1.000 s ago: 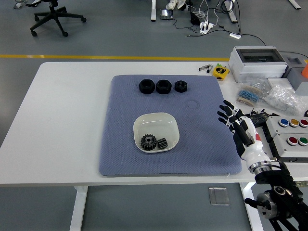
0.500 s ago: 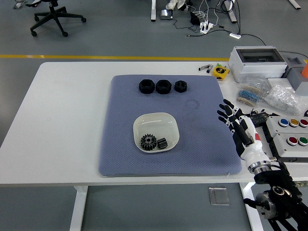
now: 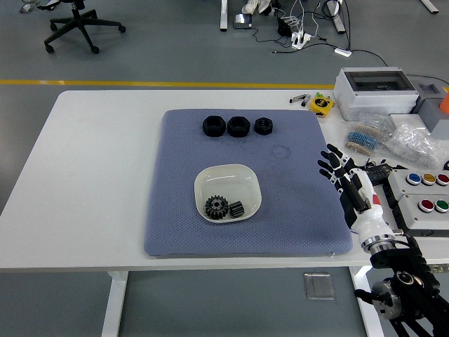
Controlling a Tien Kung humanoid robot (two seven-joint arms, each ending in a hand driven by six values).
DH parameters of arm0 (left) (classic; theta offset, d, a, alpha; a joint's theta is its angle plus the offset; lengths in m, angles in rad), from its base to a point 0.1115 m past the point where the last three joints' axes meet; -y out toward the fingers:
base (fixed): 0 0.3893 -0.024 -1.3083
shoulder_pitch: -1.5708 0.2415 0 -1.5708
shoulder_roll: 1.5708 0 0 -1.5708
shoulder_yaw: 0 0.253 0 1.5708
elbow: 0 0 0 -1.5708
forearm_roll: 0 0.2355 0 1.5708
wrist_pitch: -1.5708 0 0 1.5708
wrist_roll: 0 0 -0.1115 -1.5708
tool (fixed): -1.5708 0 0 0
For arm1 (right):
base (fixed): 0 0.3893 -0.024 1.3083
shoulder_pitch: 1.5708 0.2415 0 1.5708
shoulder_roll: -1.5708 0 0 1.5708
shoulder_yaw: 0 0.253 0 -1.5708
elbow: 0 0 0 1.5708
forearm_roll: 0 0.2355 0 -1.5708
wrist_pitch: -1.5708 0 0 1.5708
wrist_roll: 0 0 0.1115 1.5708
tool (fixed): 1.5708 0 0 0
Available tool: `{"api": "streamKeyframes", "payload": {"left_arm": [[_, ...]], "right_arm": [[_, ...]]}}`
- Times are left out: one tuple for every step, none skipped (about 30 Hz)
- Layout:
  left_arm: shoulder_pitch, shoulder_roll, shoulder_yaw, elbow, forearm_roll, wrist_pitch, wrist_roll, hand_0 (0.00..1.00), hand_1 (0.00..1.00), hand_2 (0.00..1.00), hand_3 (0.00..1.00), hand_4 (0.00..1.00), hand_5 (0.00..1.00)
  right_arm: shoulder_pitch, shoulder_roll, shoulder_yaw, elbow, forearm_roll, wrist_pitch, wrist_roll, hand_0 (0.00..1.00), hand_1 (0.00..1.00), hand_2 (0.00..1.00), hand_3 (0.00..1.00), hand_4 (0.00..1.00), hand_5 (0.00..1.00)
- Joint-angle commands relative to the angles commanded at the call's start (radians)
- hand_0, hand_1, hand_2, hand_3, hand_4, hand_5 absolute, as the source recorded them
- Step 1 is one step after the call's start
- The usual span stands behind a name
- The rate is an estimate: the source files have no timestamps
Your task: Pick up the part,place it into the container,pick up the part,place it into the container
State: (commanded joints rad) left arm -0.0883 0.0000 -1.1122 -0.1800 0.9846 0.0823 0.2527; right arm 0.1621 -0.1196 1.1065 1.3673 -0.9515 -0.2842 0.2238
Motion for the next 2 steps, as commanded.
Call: {"api": "streamKeyframes", "payload": {"left_arm": [[0.0, 0.0, 0.001, 0.0, 0.0, 0.0, 0.0, 0.829, 0.765, 0.795, 0.575, 0.485, 0.738], [0.0, 0.0, 0.001, 0.0, -0.001, 0.0, 0.0, 0.829, 0.765, 0.795, 0.575, 0.485, 0.738]], "right_arm": [[0.002, 0.0, -0.002, 0.0, 0.0, -0.004, 0.001, 0.897, 0.837, 0.862, 0.869, 0.998, 0.754], [0.003, 0.0, -0.003, 0.0, 0.0, -0.007, 0.002, 0.897, 0.837, 0.862, 0.869, 0.998, 0.754]]}}
